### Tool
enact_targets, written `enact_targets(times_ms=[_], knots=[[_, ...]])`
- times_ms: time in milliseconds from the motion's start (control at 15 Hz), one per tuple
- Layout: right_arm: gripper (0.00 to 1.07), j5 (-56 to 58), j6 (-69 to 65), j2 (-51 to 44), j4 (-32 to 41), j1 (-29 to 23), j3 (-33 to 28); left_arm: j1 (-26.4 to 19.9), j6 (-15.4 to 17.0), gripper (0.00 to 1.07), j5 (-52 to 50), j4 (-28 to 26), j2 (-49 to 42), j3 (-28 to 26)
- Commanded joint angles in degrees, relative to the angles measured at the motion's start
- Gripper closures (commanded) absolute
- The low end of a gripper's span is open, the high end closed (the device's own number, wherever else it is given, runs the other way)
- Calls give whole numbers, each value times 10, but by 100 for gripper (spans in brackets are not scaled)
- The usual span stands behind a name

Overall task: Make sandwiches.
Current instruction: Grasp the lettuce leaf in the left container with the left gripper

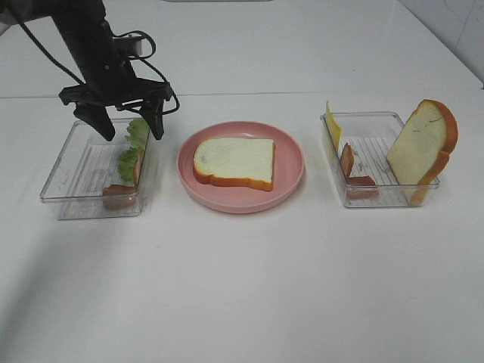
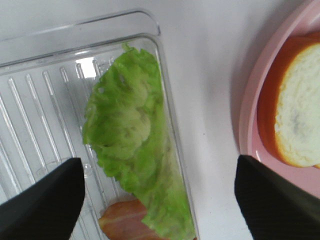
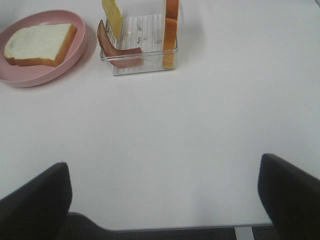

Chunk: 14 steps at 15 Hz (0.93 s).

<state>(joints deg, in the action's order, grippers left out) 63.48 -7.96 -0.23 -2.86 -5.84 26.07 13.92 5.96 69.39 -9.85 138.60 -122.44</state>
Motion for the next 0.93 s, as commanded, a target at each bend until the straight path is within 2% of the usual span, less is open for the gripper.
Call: enact_targets(times_ms=[67, 400, 533, 600, 667, 733, 933], knots=[[11, -4, 5, -17, -1, -2, -1, 6, -3, 40, -8, -10, 5, -2], [11, -4, 5, -17, -1, -2, -1, 7, -5, 46, -17, -11, 17, -2], [11, -4, 5, -17, -1, -2, -1, 7, -5, 57, -24, -11, 17, -2], [11, -4, 5, -17, -1, -2, -1, 7, -5, 68, -26, -11, 17, -2], [11, -4, 5, -17, -1, -2, -1, 7, -8, 91, -26, -11, 17, -2], [11, -4, 5, -17, -1, -2, -1, 7, -17, 107, -25, -11, 17, -2], [11, -4, 5, -17, -1, -2, -1, 7, -28, 107, -22, -8, 13, -2]])
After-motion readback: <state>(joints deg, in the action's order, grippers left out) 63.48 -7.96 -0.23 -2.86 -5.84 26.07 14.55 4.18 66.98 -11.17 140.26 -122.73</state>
